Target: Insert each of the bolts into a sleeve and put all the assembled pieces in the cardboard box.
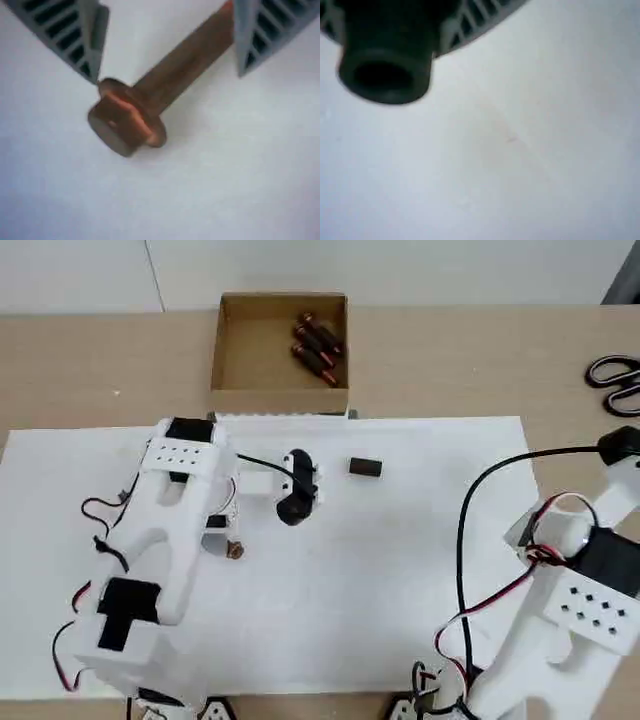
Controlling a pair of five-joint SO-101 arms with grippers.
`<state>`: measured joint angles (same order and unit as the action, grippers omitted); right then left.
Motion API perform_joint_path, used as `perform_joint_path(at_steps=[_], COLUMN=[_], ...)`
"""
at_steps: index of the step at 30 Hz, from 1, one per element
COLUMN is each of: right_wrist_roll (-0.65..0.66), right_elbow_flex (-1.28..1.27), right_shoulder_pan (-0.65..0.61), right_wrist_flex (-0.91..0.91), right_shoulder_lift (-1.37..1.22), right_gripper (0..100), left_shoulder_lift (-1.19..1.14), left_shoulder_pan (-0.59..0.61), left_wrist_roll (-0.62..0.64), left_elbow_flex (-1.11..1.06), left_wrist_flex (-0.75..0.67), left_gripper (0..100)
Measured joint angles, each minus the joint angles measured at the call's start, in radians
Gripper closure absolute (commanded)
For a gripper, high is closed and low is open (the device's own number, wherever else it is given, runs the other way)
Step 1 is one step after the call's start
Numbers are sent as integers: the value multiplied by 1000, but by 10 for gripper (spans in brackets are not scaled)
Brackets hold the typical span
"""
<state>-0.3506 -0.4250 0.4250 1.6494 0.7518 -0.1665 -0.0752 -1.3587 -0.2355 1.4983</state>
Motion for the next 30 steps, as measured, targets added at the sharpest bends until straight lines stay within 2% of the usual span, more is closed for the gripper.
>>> perform_joint_path(at_steps=[11, 19, 30], right_wrist_roll=[0, 0, 0], right_elbow_flex=[0, 0, 0], right_shoulder_pan=[0, 0, 0], right_wrist_flex=[0, 0, 0], right_shoulder_lift=[0, 0, 0], right_gripper=[995, 995, 995], left_shoulder_lift=[-86, -110, -110], left_shoulder_pan=[0, 0, 0], left_wrist_roll=[0, 0, 0], left_elbow_flex=[12, 21, 21], left_wrist_flex=[0, 0, 2], left_gripper=[831, 934, 942])
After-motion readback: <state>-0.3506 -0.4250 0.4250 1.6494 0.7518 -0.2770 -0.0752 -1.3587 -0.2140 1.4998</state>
